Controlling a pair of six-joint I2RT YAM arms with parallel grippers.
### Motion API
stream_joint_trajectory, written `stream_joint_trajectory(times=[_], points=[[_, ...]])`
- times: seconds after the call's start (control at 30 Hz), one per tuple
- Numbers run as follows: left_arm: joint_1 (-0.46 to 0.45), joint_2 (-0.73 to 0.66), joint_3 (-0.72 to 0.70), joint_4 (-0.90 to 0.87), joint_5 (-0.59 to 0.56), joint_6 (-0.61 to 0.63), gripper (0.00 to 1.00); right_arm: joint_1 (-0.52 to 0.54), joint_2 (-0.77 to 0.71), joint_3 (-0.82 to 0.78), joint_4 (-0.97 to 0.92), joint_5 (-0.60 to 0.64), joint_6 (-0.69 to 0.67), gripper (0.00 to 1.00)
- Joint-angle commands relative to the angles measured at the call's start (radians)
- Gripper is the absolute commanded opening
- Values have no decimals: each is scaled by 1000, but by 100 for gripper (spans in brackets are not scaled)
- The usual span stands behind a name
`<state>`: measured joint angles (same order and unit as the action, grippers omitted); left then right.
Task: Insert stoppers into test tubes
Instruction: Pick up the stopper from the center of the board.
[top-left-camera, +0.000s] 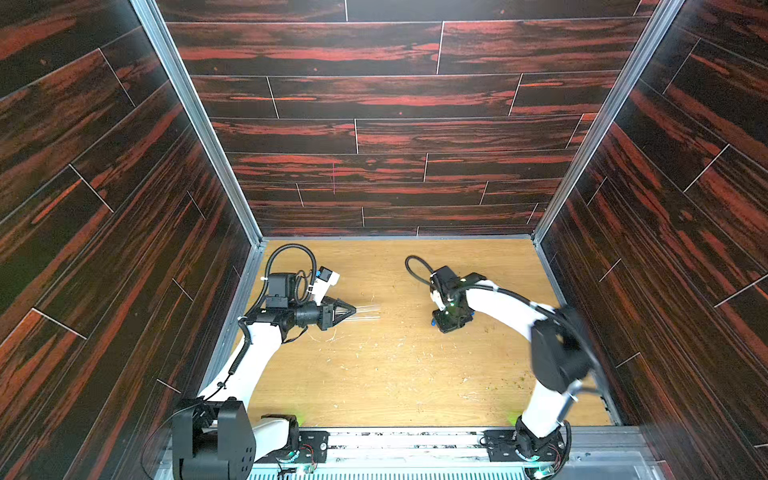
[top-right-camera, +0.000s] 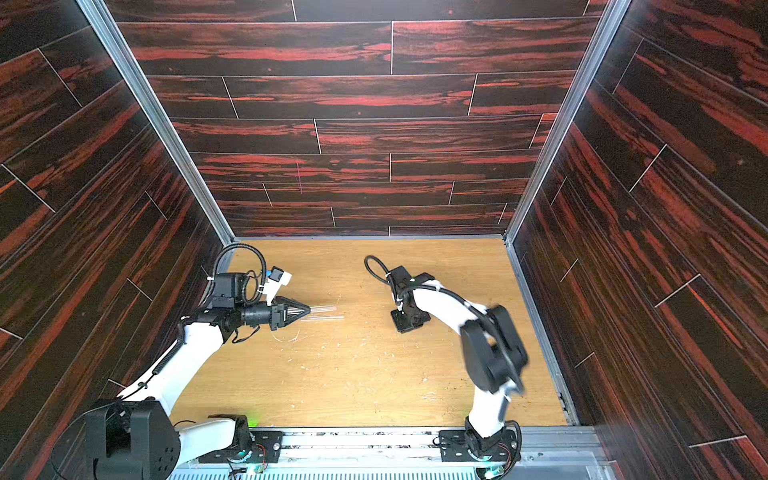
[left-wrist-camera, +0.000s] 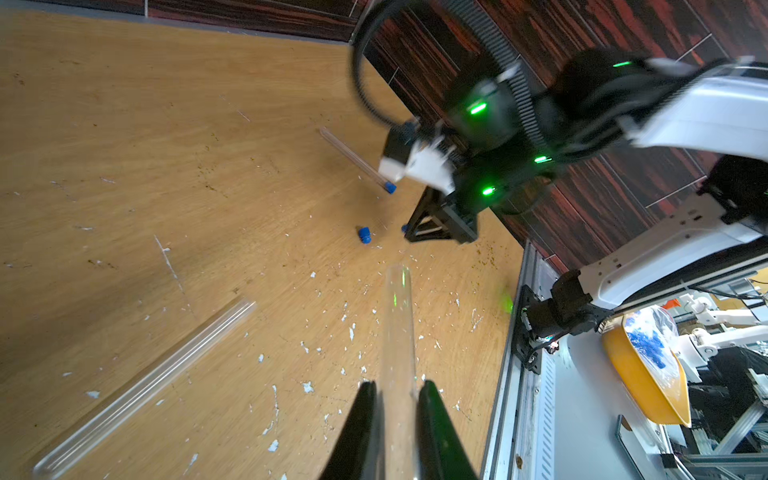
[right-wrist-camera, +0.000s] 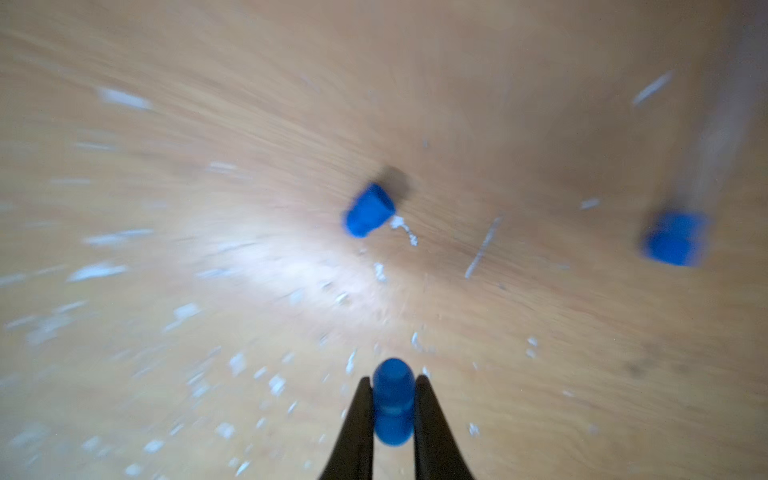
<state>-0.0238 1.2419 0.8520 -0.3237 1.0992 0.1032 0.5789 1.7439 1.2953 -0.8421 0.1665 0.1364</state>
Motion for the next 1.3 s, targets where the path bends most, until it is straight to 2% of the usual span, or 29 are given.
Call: stream_joint_trajectory(times=[0.0, 0.33, 0.5, 0.73, 0.9, 1.27], points=[[-12, 7, 13, -2, 12, -5, 0, 30, -116, -30, 40, 32, -33, 16], [-93, 40, 22, 13, 24, -45, 0, 220, -316, -130, 184, 199, -170, 15], [-121, 46, 27, 25, 46, -70, 0, 348, -356, -164, 237, 288, -265, 15], [-170, 35, 21, 31, 89, -83, 1, 449, -450, -213, 314, 304, -402, 16], [-188, 34, 28, 20, 104, -83, 0, 481, -506, -221, 343, 277, -472, 16], [-209, 24, 42, -9, 178, -78, 0, 541, -526, -266, 367, 290, -531, 16]])
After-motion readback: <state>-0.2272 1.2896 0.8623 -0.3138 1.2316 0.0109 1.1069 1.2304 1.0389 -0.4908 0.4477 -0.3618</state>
